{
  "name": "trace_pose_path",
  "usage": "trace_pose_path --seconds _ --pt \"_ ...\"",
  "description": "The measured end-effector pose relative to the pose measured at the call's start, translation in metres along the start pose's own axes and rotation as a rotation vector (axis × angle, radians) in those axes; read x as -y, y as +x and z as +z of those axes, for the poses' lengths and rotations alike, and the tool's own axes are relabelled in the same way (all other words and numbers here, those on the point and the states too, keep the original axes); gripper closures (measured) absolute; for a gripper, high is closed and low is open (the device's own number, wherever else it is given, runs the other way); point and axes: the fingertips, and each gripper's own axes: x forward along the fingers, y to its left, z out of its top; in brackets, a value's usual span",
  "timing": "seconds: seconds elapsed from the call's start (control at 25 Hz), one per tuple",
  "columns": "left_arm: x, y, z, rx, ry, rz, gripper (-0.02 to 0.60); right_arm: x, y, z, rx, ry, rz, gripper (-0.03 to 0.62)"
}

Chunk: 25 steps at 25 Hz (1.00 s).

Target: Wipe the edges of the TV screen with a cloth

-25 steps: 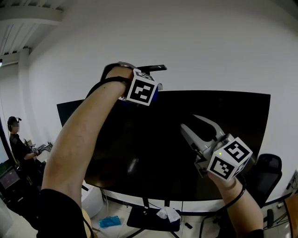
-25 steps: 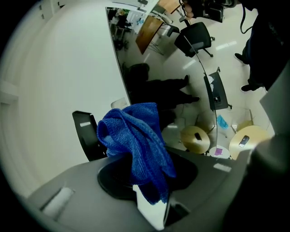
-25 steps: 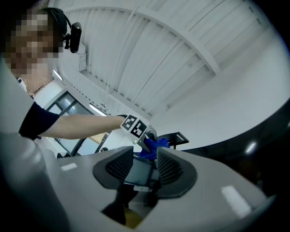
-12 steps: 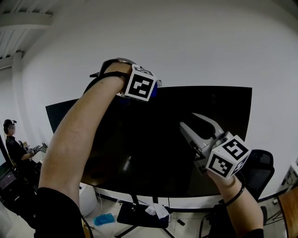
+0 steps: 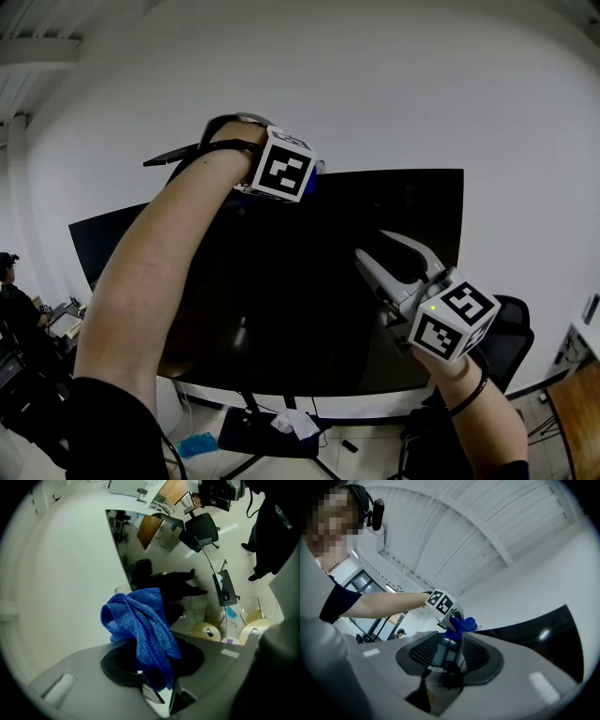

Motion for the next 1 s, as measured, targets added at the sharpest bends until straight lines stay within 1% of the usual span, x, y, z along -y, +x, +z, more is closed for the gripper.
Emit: trace_pose_path --seconds 0.16,0.28,0.36,0.52,0.6,0.76,0.88,1.0 --pt "-0.018 -0.01 0.036 0.012 0.05 0.036 0.465 0.015 -0.022 0.004 -0.003 0.001 -0.023 0.427" --pt "-0.029 -0.016 0.064 0.049 0.063 0.051 0.465 0.026 -0.038 0.007 -0.008 -0.009 -0.039 0.427" --pt "-0.036 -0.019 0.079 0.059 0.071 0.058 0.465 0.034 -0.049 0.01 -0.007 -0.015 -0.051 0.427" --pt "-0.046 -0.025 0.102 0.055 0.065 0.056 0.465 0.048 -0.067 0.016 -0.004 -0.026 -0.073 0.427" --pt "-0.052 -0.028 0.114 0.052 0.077 0.056 0.465 0.055 -0.075 0.017 -0.003 -0.026 -0.081 0.427" --pt "-0.067 -0.037 0.147 0.083 0.11 0.076 0.465 0.068 -0.092 0.017 -0.006 -0.024 -0.102 0.427" --pt "-0.075 -0.044 0.165 0.08 0.114 0.076 0.465 0.079 -0.108 0.017 -0.005 -0.014 -0.119 0.427" --pt "-0.086 -0.052 0.195 0.119 0.133 0.091 0.465 0.091 -0.125 0.017 -0.007 -0.004 -0.142 0.427"
